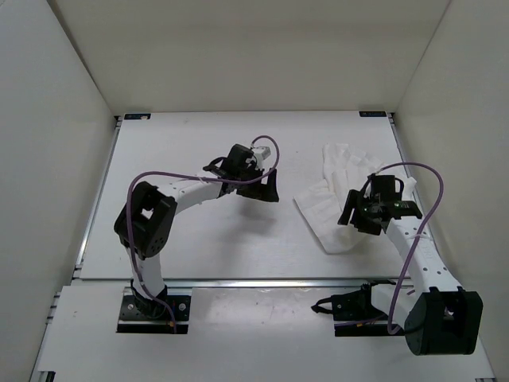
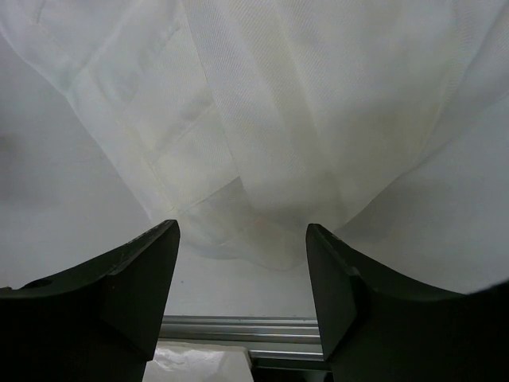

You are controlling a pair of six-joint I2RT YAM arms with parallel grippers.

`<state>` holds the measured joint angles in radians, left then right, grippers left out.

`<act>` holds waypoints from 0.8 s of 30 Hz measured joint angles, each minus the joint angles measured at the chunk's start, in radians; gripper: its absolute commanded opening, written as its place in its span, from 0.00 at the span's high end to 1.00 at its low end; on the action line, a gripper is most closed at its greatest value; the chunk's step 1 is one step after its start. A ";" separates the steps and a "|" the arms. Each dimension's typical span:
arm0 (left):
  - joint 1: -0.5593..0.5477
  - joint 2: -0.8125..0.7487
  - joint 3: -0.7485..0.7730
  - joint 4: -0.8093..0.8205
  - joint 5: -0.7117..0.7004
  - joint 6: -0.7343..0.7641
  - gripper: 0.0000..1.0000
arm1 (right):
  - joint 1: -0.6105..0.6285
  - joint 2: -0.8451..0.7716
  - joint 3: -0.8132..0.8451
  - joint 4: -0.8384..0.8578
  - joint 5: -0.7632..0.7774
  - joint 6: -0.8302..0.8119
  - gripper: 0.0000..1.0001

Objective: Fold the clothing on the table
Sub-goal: Grab the skirt from the pile

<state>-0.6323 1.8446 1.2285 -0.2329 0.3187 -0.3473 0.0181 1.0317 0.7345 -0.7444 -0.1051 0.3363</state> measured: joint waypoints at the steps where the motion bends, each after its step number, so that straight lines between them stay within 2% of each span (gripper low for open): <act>1: -0.002 0.006 0.008 0.002 -0.002 0.000 0.01 | 0.003 0.001 0.000 -0.003 0.001 0.000 0.38; 7: -0.038 0.047 0.015 0.101 0.001 -0.059 0.01 | -0.017 -0.034 -0.003 -0.017 -0.008 -0.016 0.38; 16: -0.122 0.215 0.059 0.278 0.028 -0.211 0.01 | -0.065 -0.069 0.005 -0.026 -0.013 -0.021 0.37; 24: -0.088 0.268 0.038 0.479 0.060 -0.387 0.01 | -0.092 -0.079 0.027 -0.030 -0.025 -0.024 0.37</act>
<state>-0.7204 2.1128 1.2663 0.2462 0.3790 -0.7345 -0.0738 0.9527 0.7616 -0.7742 -0.1303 0.3119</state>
